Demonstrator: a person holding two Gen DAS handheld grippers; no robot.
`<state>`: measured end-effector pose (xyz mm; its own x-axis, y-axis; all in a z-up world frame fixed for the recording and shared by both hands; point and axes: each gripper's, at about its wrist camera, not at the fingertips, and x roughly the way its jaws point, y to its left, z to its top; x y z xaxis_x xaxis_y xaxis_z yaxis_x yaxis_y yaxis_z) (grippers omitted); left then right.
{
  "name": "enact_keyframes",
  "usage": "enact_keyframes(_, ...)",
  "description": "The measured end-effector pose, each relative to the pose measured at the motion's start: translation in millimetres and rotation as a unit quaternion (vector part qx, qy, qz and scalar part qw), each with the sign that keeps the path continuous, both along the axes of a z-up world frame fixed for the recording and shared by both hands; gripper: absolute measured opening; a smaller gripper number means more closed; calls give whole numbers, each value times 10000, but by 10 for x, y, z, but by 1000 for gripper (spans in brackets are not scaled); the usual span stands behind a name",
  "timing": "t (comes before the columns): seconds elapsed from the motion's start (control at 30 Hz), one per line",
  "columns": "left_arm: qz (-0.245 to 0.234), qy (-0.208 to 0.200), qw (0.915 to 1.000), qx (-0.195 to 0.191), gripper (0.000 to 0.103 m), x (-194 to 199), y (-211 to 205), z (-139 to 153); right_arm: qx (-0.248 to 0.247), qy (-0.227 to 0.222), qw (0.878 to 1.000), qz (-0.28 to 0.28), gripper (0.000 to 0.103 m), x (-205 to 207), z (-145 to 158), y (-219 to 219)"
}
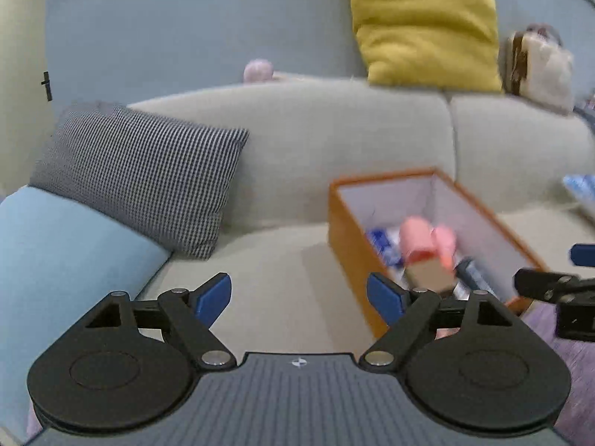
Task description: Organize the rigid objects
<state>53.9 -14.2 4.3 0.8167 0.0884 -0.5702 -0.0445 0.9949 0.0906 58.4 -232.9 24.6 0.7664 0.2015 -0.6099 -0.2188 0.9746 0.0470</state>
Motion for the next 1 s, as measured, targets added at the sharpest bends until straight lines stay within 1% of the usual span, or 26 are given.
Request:
enact_keyframes(0.1, -157, 43, 9998, 149, 97, -75, -92, -65, -37, 198, 9997, -131, 83, -3, -132, 12)
enact_keyframes(0.23, -337, 119, 9990, 280, 97, -126, -182, -114, -70, 263, 9993, -268, 85, -57, -200, -4)
enact_keyframes(0.3, -336, 143, 9989, 306, 97, -153, -198, -130, -65, 255, 9991, -321, 90, -71, -208, -9)
enact_keyframes(0.33, -340, 142, 9988, 310, 97, -167, -200, -129, -79, 236, 9992, -318, 92, -84, -211, -7)
enact_keyframes(0.63, -307, 179, 9991, 216, 97, -174, -183, -129, -138, 282, 9993, -193, 93, -122, -240, 45)
enact_keyframes(1.0, -261, 249, 9993, 136, 97, -166, -172, -160, -208, 333, 9991, -177, 93, -120, -258, 82)
